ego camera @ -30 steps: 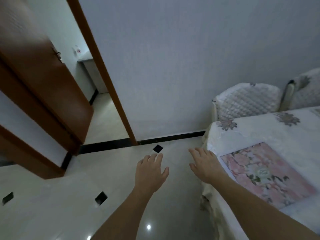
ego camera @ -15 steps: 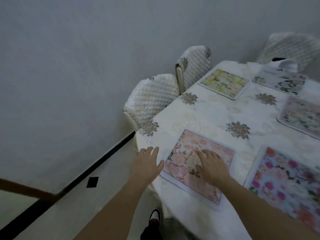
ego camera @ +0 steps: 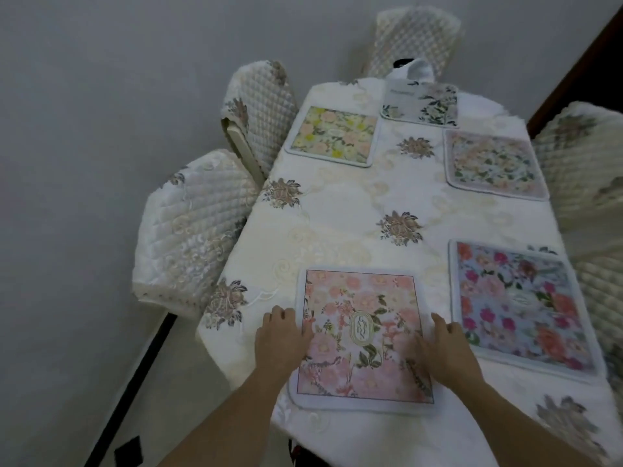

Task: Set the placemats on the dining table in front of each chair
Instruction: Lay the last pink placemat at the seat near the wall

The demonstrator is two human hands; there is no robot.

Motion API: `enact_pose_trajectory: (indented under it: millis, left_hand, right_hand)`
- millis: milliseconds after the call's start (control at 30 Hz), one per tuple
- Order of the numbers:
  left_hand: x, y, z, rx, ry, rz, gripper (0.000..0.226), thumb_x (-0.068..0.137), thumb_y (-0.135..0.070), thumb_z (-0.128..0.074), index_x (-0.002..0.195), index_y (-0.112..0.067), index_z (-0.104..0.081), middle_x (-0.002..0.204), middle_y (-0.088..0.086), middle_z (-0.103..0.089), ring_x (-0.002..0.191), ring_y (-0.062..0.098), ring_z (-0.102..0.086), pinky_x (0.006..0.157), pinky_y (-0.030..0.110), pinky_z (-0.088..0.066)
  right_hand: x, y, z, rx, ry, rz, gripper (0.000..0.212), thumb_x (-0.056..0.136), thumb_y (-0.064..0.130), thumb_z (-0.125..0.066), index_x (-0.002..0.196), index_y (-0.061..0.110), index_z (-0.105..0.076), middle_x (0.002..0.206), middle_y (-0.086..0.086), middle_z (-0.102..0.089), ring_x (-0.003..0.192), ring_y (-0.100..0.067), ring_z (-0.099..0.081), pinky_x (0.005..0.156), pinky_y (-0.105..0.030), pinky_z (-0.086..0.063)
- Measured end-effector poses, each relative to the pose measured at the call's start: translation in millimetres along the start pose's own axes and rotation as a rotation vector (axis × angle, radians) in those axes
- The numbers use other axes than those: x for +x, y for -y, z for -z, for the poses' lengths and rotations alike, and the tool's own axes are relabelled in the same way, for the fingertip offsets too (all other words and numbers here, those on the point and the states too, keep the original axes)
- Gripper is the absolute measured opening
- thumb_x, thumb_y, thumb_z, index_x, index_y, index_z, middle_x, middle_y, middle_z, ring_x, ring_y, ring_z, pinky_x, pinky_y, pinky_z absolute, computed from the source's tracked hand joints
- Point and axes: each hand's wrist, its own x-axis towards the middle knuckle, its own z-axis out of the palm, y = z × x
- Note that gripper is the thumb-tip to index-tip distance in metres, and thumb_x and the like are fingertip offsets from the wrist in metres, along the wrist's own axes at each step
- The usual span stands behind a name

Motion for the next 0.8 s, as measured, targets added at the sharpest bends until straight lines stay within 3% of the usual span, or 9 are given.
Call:
enact_pose_trajectory:
  millis: [100, 233, 300, 400, 500, 600, 800]
  left_hand:
    - [10, -9, -10, -0.066, 0.024, 0.033, 0.039, 0.093, -0.05, -0.047, 0.105, -0.013, -0.054, 0.101, 0.004, -0.053, 0.092, 0.02, -0.052, 0.073, 0.031, -0.047]
    - [19, -23, -11, -0.303, 0.03, 0.24, 0.04, 0.092, -0.042, -0.058, 0.111, -0.008, -0.049, 0.104, 0.008, -0.054, 0.091, 0.022, -0.054, 0.07, 0.028, -0.041]
    - [22, -26, -13, -0.381, 0.04, 0.316, 0.038, 0.093, -0.037, -0.058, 0.111, -0.005, -0.049, 0.105, 0.01, -0.054, 0.09, 0.024, -0.055, 0.07, 0.029, -0.041]
    - [27, -25, -17, -0.445, 0.061, 0.346, 0.027, 0.099, -0.03, -0.048, 0.097, -0.004, -0.054, 0.098, 0.012, -0.057, 0.084, 0.027, -0.056, 0.067, 0.035, -0.044]
    - [26, -27, -16, -0.466, 0.063, 0.311, 0.028, 0.103, -0.028, -0.039, 0.096, -0.005, -0.053, 0.092, 0.008, -0.054, 0.085, 0.026, -0.055, 0.07, 0.035, -0.042]
    - [20, -35, -10, -0.545, 0.02, 0.311, 0.025, 0.104, -0.029, -0.033, 0.09, -0.011, -0.043, 0.082, 0.007, -0.058, 0.072, 0.025, -0.055, 0.06, 0.034, -0.041]
    - [18, -25, 15, -0.515, -0.055, 0.336, 0.023, 0.105, -0.032, -0.027, 0.095, -0.014, -0.038, 0.075, 0.007, -0.058, 0.067, 0.028, -0.057, 0.055, 0.033, -0.038]
  right_hand:
    - [7, -7, 0, 0.1, -0.007, -0.09, 0.047, 0.096, 0.039, -0.048, 0.133, 0.012, -0.043, 0.12, -0.023, -0.051, 0.101, -0.037, -0.054, 0.082, -0.041, -0.045]
    - [21, -5, -2, 0.282, -0.032, -0.113, 0.035, 0.094, 0.028, -0.055, 0.121, 0.005, -0.053, 0.109, -0.021, -0.063, 0.088, -0.032, -0.059, 0.075, -0.035, -0.047]
    - [27, -2, -5, 0.335, -0.035, -0.14, 0.037, 0.094, 0.029, -0.058, 0.121, 0.005, -0.053, 0.106, -0.02, -0.064, 0.091, -0.033, -0.06, 0.073, -0.033, -0.045]
    - [29, 2, -6, 0.434, 0.0, -0.203, 0.023, 0.096, 0.028, -0.054, 0.106, 0.007, -0.052, 0.094, -0.013, -0.062, 0.083, -0.027, -0.057, 0.071, -0.034, -0.044]
    - [29, 2, -5, 0.504, 0.02, -0.151, 0.023, 0.099, 0.026, -0.045, 0.097, 0.005, -0.055, 0.09, -0.011, -0.062, 0.078, -0.024, -0.055, 0.066, -0.033, -0.041]
    - [26, 6, -2, 0.564, 0.0, -0.072, 0.028, 0.102, 0.028, -0.039, 0.093, 0.004, -0.052, 0.083, -0.01, -0.058, 0.073, -0.023, -0.052, 0.062, -0.033, -0.039]
    - [19, 32, 6, 0.618, -0.105, 0.039, 0.029, 0.104, 0.031, -0.033, 0.091, 0.008, -0.045, 0.074, -0.008, -0.056, 0.064, -0.021, -0.051, 0.055, -0.032, -0.036]
